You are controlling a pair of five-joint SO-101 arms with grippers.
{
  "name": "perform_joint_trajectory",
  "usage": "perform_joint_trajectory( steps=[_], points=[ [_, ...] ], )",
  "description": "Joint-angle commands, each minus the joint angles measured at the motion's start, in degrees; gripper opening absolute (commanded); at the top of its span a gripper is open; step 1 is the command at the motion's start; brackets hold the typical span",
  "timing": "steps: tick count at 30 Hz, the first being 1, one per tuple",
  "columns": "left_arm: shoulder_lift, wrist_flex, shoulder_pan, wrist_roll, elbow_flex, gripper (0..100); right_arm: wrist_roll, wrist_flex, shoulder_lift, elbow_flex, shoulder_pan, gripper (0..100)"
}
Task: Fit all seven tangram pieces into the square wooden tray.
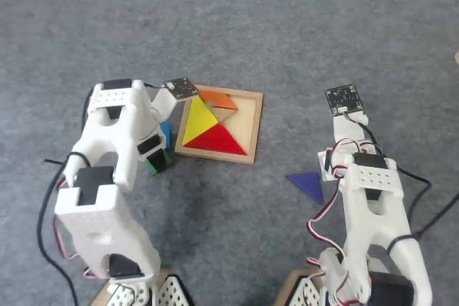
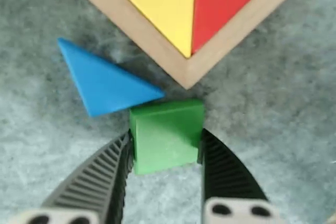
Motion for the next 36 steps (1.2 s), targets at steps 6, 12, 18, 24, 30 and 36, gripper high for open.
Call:
perform_joint_trajectory(
  steps=[6, 12, 18, 24, 30, 36],
  points=[
    [-9.93, -4.57, -1.23, 2.11, 6.02, 1, 0.35, -1.36, -1.80, -0.35, -0.48, 2.0],
    [-21.36, -4.92, 1.93, 2.11, 16.31, 1, 0.35, -1.36, -1.80, -0.35, -0.48, 2.0],
    [-21.10, -11.78, -0.62, 6.95, 17.89, 18, 0.35, -1.36, -1.80, -0.35, -0.48, 2.0],
    [-16.79, -17.58, -2.46, 2.37, 16.48, 25, 0.35, -1.36, -1.80, -0.35, -0.48, 2.0],
    [-7.65, -12.84, -2.11, 2.37, 10.15, 24, 0.35, -1.36, -1.80, -0.35, -0.48, 2.0],
    [-3.52, -3.78, 1.85, 0.18, 8.22, 7, 0.35, -2.24, -1.80, -0.35, -0.22, 2.0]
  ],
)
